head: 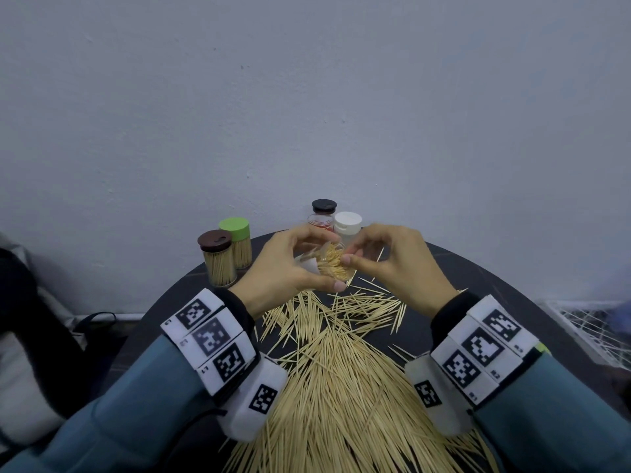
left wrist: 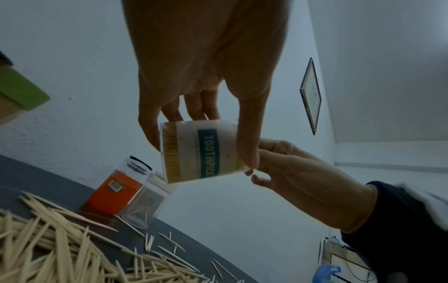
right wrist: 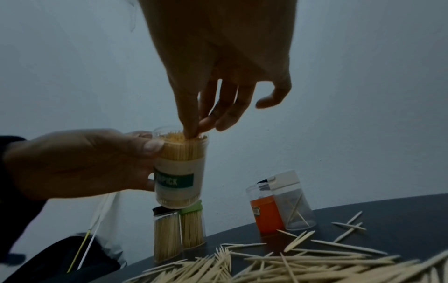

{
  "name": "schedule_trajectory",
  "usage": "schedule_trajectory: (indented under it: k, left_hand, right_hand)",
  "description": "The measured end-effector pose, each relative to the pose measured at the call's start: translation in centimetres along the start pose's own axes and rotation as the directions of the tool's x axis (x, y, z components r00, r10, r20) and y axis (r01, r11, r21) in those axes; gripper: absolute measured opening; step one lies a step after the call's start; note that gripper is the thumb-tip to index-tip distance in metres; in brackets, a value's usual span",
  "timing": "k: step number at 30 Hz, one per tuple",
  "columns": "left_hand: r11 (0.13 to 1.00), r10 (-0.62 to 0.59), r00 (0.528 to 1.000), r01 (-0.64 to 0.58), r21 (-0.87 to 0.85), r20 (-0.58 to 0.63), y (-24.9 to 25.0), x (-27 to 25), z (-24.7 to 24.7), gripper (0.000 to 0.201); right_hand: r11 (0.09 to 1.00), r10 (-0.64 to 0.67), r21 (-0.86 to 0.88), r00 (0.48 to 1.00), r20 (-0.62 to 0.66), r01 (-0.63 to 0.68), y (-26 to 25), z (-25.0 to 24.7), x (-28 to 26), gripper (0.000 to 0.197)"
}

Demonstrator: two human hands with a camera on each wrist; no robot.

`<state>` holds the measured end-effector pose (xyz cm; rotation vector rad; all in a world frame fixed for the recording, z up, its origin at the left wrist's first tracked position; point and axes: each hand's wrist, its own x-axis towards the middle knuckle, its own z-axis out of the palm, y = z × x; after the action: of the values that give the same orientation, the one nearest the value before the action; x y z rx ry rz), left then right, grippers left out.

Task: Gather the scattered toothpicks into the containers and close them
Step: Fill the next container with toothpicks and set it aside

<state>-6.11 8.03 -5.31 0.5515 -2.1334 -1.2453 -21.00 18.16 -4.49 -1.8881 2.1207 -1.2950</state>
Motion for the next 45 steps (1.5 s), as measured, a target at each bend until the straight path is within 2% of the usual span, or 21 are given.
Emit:
schedule_trajectory:
  k: [5, 10, 13, 16, 22, 25, 28, 30, 31, 33, 35, 37, 38, 40, 45]
  left_hand:
    - [1.000, -0.026, 0.999, 0.026, 0.016, -0.040, -0.2, 0.0, -0.1, 0.058]
    - [0.999, -0.038, 0.999, 0.038, 0.006, -0.036, -0.2, 0.0, -0.1, 0.059]
    - [0.999, -0.051, 0.999, 0.051, 0.011, -0.012, -0.2, 0.0, 0.1, 0.059]
    - [0.998, -0.063, 0.998, 0.063, 0.000, -0.004, -0.1, -0.1, 0.1, 0.059]
    - [0.991, -0.097, 0.995, 0.098, -0.092, 0.014, 0.0, -0.2, 0.0, 0.057]
    - [0.987, -0.108, 0.994, 0.109, -0.120, 0.016, 0.0, -0.2, 0.0, 0.057]
    - [0.981, -0.120, 0.993, 0.120, -0.150, 0.012, 0.1, -0.2, 0.0, 0.053]
    - [0.977, -0.126, 0.992, 0.126, -0.170, 0.008, 0.1, -0.1, 0.0, 0.052]
    - [0.976, -0.127, 0.992, 0.126, -0.176, 0.008, 0.1, -0.1, 0.0, 0.051]
    - [0.976, -0.124, 0.992, 0.124, -0.178, 0.012, 0.2, -0.1, -0.1, 0.050]
    - [0.977, -0.125, 0.992, 0.126, -0.169, 0.018, 0.3, -0.1, -0.1, 0.050]
    - [0.977, -0.124, 0.992, 0.127, -0.172, 0.028, 0.4, -0.2, 0.0, 0.053]
    - [0.977, -0.121, 0.992, 0.124, -0.176, 0.032, 0.5, -0.2, 0.0, 0.056]
    - [0.977, -0.119, 0.992, 0.124, -0.176, 0.040, 0.5, -0.2, 0.0, 0.063]
    - [0.976, -0.116, 0.991, 0.125, -0.180, 0.061, 0.6, -0.2, 0.1, 0.065]
  right_hand:
    - [1.000, -0.014, -0.014, 0.997, 0.069, 0.015, -0.2, 0.1, 0.0, 0.020]
    - [0.987, 0.007, -0.161, 0.999, -0.052, -0.015, -0.7, 0.4, -0.3, 0.026]
    - [0.980, 0.028, -0.194, 0.999, -0.045, -0.037, -0.7, 0.1, -0.5, 0.026]
    - [0.993, 0.057, -0.103, 0.998, 0.021, -0.054, -0.3, -0.1, -0.4, 0.020]
    - [0.994, 0.067, 0.087, 0.996, 0.053, -0.072, 0.2, -0.4, -0.1, 0.002]
    - [0.966, 0.095, 0.238, 0.994, 0.048, -0.103, 0.2, -0.6, 0.0, 0.004]
    - [0.958, 0.187, 0.205, 0.979, 0.082, -0.200, 0.9, -0.9, 0.1, 0.003]
    - [0.955, 0.277, 0.028, 0.926, 0.258, -0.294, 1.4, -1.3, 0.1, 0.013]
    - [0.942, 0.336, -0.115, 0.863, 0.378, -0.317, 1.4, -1.5, 0.0, 0.022]
    - [0.877, 0.466, -0.394, 0.692, 0.552, -0.276, 0.7, -1.6, -0.6, 0.041]
    - [0.803, 0.562, -0.566, 0.553, 0.615, -0.187, -0.3, -1.5, -1.3, 0.055]
    - [0.741, 0.636, -0.661, 0.444, 0.631, -0.121, -0.9, -1.0, -2.1, 0.064]
    - [0.718, 0.657, -0.691, 0.413, 0.630, -0.087, -1.1, -0.8, -2.5, 0.068]
    - [0.678, 0.685, -0.734, 0.396, 0.612, -0.038, -1.5, -0.4, -3.2, 0.069]
    - [0.663, 0.685, -0.747, 0.446, 0.575, -0.055, -1.8, 0.1, -4.1, 0.059]
